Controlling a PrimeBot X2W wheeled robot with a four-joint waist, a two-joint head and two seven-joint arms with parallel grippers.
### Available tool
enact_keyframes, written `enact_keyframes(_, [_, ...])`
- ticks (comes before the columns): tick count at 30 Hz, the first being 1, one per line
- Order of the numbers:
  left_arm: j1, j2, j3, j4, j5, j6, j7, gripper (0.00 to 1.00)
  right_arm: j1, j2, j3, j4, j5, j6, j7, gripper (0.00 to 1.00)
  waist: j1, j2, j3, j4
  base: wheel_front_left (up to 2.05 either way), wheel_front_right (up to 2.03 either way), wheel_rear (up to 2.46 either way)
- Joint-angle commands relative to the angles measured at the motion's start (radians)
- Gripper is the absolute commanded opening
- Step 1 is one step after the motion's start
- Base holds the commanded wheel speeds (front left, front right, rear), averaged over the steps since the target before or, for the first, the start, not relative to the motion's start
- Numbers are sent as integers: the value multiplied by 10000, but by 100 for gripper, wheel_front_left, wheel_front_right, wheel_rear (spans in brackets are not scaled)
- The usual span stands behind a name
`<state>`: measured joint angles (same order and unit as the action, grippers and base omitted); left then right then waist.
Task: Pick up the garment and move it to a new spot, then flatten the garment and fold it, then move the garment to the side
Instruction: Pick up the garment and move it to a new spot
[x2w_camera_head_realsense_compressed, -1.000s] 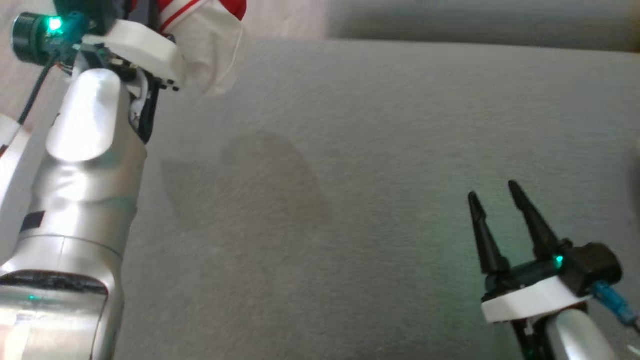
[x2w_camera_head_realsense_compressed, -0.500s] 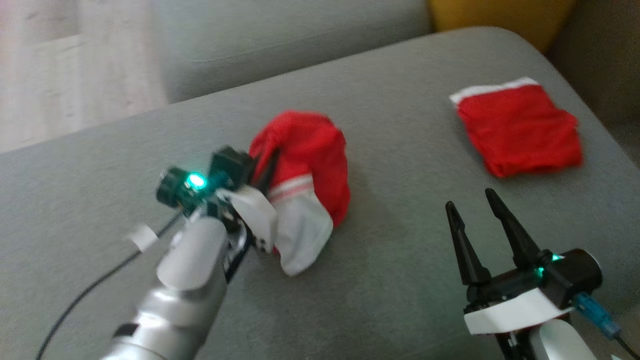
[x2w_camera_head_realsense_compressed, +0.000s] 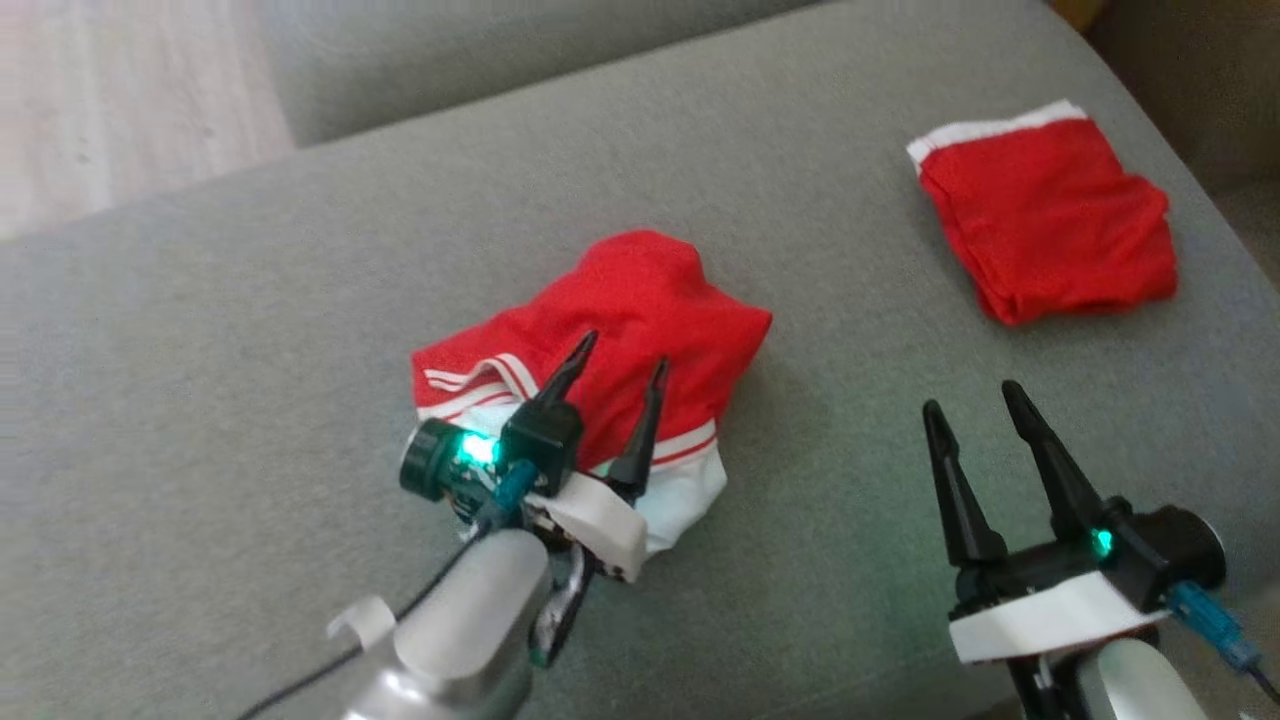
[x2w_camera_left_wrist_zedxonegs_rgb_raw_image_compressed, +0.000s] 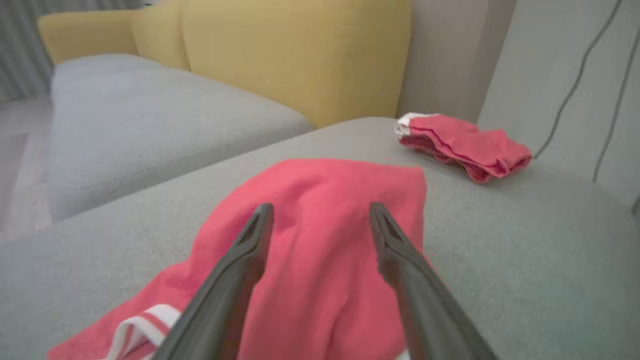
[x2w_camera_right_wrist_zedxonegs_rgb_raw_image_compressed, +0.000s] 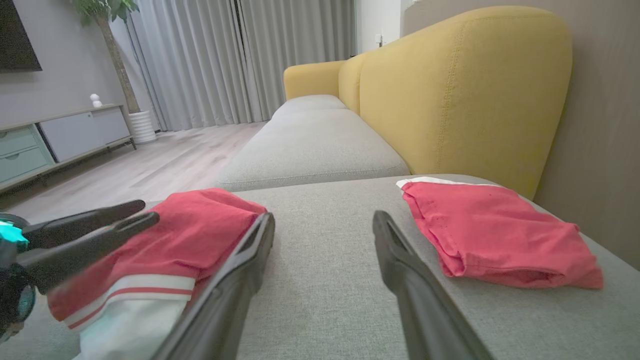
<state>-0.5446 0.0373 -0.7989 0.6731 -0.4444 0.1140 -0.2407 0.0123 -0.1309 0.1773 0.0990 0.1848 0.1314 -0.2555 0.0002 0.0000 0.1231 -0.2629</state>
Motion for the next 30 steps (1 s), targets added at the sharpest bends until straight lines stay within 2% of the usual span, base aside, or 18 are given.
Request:
enact_keyframes(1, [-29, 131, 249, -499, -118, 218, -147, 100, 2, 9, 70, -244, -16, -7, -63, 100, -2, 0, -851, 796, 0, 0, 0])
enact_keyframes(4, [687, 133, 488, -1421, -150, 860, -199, 100, 369, 105, -268, -180, -102, -7, -63, 100, -2, 0, -1359, 1456, 0, 0, 0])
enact_keyframes(6, [1241, 347, 809, -2193, 181, 1245, -204, 100, 567, 184, -468, -148, -136, -7, -63, 100, -2, 0, -1623, 1841, 0, 0, 0])
enact_keyframes(10, [2847, 851, 1919, -3939, 453, 1791, -207, 100, 958, 322, -911, -130, -253, -7, -63, 100, -2, 0, -2056, 2523, 0, 0, 0])
enact_keyframes(12, [3716, 1055, 2503, -4727, 574, 1921, -208, 100, 1168, 379, -1116, -149, -285, -7, -63, 100, -2, 0, -2192, 2773, 0, 0, 0])
enact_keyframes(16, [5392, 1126, 3443, -5811, 754, 1814, -208, 100, 1610, 399, -1264, -98, -370, -7, -63, 100, -2, 0, -2380, 3079, 0, 0, 0])
enact_keyframes(21, [6888, 963, 4123, -6180, 1198, 1583, -209, 100, 1985, 402, -1216, 0, -547, -7, -63, 100, -2, 0, -2522, 3237, 0, 0, 0])
enact_keyframes(30, [7272, 589, 4909, -6257, 1915, 1010, -209, 100, 2022, 507, -1294, -20, -629, -7, -63, 100, -2, 0, -2578, 3354, 0, 0, 0])
